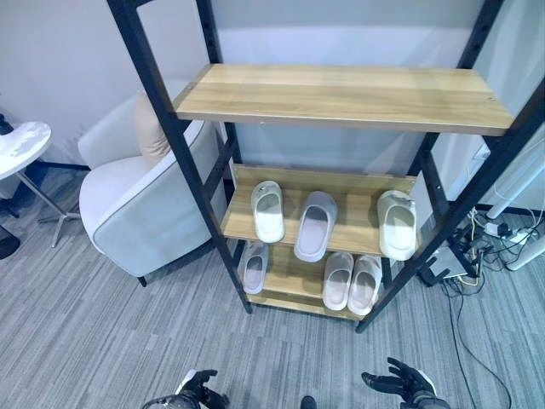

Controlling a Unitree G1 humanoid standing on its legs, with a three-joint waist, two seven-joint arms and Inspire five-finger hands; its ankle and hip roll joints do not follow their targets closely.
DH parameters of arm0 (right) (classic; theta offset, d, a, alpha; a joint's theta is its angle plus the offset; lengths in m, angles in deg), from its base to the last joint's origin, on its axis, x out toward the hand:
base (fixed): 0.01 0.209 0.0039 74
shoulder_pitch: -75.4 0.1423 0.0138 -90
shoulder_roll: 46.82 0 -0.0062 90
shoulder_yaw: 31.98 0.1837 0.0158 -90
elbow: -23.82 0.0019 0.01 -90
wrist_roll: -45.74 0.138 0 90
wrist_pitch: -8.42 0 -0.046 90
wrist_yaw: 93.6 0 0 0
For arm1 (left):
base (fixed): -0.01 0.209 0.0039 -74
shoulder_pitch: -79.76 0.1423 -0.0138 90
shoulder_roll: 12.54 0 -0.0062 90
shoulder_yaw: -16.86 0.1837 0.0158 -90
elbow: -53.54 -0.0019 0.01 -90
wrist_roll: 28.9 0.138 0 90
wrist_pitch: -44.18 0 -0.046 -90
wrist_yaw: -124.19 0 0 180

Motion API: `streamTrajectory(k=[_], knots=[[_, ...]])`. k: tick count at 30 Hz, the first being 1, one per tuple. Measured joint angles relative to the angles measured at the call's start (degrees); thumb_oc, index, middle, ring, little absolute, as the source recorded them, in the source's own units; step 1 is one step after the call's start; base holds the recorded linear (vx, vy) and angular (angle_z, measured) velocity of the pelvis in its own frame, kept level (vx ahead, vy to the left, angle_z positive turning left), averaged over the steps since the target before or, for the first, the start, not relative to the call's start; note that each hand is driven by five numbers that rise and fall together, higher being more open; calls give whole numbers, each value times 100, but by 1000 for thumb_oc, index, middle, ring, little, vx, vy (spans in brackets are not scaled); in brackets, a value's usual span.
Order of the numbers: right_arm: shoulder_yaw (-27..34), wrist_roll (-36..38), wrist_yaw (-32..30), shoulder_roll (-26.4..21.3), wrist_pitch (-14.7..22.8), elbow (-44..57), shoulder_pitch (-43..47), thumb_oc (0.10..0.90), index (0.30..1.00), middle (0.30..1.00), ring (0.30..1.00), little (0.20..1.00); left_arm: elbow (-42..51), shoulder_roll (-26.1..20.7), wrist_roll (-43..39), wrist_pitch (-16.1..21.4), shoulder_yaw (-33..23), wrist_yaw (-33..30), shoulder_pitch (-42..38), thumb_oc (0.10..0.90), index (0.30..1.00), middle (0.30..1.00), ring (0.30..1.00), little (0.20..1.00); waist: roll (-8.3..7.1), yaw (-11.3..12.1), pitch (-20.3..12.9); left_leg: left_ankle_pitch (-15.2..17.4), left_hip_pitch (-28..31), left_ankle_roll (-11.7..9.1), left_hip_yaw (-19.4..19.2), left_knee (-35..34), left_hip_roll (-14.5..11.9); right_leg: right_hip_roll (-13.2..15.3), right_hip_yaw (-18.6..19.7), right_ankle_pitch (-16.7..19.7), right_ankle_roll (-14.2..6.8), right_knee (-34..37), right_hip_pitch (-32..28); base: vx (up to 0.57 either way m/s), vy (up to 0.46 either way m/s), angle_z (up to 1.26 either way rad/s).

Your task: Arrange the slippers neatly on the shoe rack.

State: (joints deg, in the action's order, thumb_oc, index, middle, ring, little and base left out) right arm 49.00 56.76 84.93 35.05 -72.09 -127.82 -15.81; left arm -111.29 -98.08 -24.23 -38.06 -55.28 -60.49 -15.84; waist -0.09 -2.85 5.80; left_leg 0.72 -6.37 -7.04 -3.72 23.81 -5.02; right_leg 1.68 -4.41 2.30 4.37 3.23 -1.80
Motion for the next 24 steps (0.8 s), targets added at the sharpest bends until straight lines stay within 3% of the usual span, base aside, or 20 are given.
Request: streamTrajectory(k=[1,2,4,5,6,9,10,11,17,21,24], knots=[[59,-91,-196,7,-2,-271,170,800,900,900,900,900,-43,35,0,8,10,-22,-13,800,900,900,900,900,-12,-28,12,111,-76,129,-11,-244,17,-11,101,-13,-7,64,-48,195,43,-41],[64,-87,-316,4,-8,-665,359,800,900,900,900,900,-80,58,1,-4,186,-62,-99,800,900,900,900,900,-47,30,19,117,-31,144,147,-1025,109,-12,214,21,-12,123,-33,238,64,-36],[18,-21,-278,-173,-125,-1119,556,800,900,900,900,900,68,106,14,64,466,-58,-241,800,900,900,900,900,32,159,99,-35,-14,13,208,-1961,79,-135,337,152,-105,205,-6,201,63,-40],[507,272,-394,-62,-11,-1212,556,800,900,900,900,900,84,118,10,68,419,-113,-217,800,900,900,900,900,63,180,113,-150,5,24,241,-2270,-12,-224,308,90,-151,209,-80,253,102,-33],[574,599,-445,23,-2,-1126,369,800,900,900,900,900,43,114,-2,48,387,-120,-213,800,900,900,900,900,57,180,110,-253,165,25,289,-2615,-20,-322,344,17,-204,209,-188,228,114,-19],[422,882,-270,342,-10,-949,-7,800,900,900,900,900,-72,117,0,62,395,-109,-93,800,900,900,900,900,84,39,48,-362,428,157,256,-2650,91,-379,448,-131,-184,207,-342,167,99,-34],[358,983,-217,394,5,-918,-139,800,900,900,900,900,-77,178,3,63,412,-93,-51,800,900,900,900,900,245,-12,-17,-480,573,288,261,-2719,62,-456,498,-157,-209,205,-358,119,88,-27],[400,986,-183,551,-28,-940,-322,800,900,900,900,900,-84,178,-2,61,384,-86,17,800,900,900,900,900,272,-86,-54,-663,669,398,249,-2851,123,-404,516,-198,-291,194,-394,95,79,-20],[149,958,58,772,-214,-438,-702,800,900,900,900,900,-34,-32,-2,45,170,-94,88,800,900,900,900,900,117,-132,40,-560,904,565,97,-2894,468,-28,627,-372,-547,179,-551,63,66,-13],[31,948,108,837,-199,-500,-275,800,900,900,900,900,49,-55,-2,54,183,-96,89,800,900,900,900,900,137,-102,23,-460,954,655,111,-2899,495,-8,616,-402,-591,200,-613,56,53,3],[-215,779,125,836,-129,14,-173,800,900,900,900,900,180,4,1,57,218,-80,225,800,900,900,900,900,170,-71,-15,-423,961,678,120,-2900,476,-27,616,-403,-592,202,-594,7,8,1]])
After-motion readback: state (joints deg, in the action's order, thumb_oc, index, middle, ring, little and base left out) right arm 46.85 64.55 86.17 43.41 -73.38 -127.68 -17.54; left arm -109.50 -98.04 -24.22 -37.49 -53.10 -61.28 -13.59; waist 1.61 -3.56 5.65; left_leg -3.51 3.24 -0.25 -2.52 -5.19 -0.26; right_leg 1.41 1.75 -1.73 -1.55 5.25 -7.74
